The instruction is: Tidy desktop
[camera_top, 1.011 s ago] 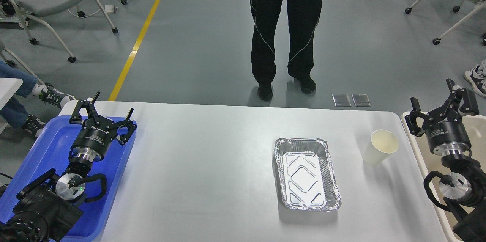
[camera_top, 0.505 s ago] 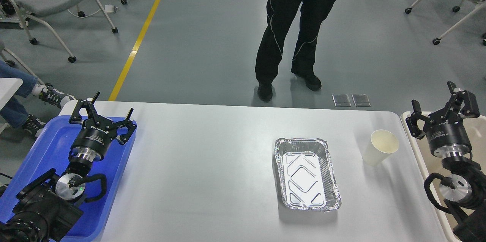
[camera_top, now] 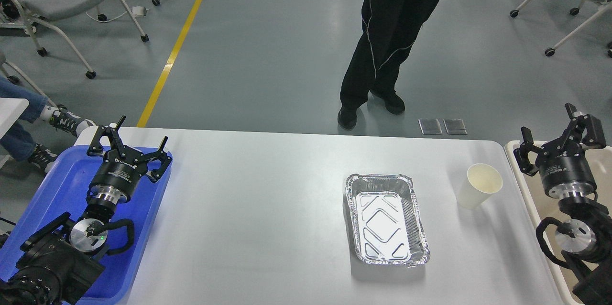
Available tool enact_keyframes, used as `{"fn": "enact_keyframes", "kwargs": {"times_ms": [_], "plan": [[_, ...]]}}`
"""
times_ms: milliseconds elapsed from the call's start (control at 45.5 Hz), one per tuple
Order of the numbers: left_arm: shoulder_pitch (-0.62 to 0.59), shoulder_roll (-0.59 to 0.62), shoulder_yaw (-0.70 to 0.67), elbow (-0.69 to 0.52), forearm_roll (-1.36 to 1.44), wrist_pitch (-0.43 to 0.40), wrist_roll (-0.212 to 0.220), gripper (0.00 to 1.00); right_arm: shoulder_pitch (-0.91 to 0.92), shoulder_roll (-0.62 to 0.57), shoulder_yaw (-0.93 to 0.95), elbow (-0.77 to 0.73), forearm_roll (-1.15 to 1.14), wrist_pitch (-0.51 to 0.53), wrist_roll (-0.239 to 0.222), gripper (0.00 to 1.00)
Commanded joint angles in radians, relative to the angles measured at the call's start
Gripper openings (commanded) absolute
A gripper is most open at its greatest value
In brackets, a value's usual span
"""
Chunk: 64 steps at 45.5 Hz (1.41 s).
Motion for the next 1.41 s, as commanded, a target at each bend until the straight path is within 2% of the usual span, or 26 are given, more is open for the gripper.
{"fn": "enact_keyframes", "kwargs": {"times_ms": [0,945,1187,1275,1385], "plan": [[0.000,0.000,0.000,0.000,0.000,0.000,0.000,1.00,-0.011,-0.013,0.000,-0.001,0.000,-0.001,-0.001,1.00],[0.000,0.000,0.000,0.000,0.000,0.000,0.000,1.00,-0.043,-0.079,-0.013,0.003,-0.011,-0.015,-0.005,1.00],[0.000,0.000,0.000,0.000,0.000,0.000,0.000,1.00,0.011,-0.197,-0.172,0.002,-0.018,-0.067,-0.011,1.00],[0.000,0.000,0.000,-0.001,0.000,0.000,0.000,1.00,0.053,-0.253,-0.334,0.006,-0.020,-0.072,-0.011,1.00],[0.000,0.000,0.000,0.000,0.000,0.000,0.000,1.00,0.179,-0.317,-0.636,0.003,-0.020,-0.099,-0.013,1.00]]}}
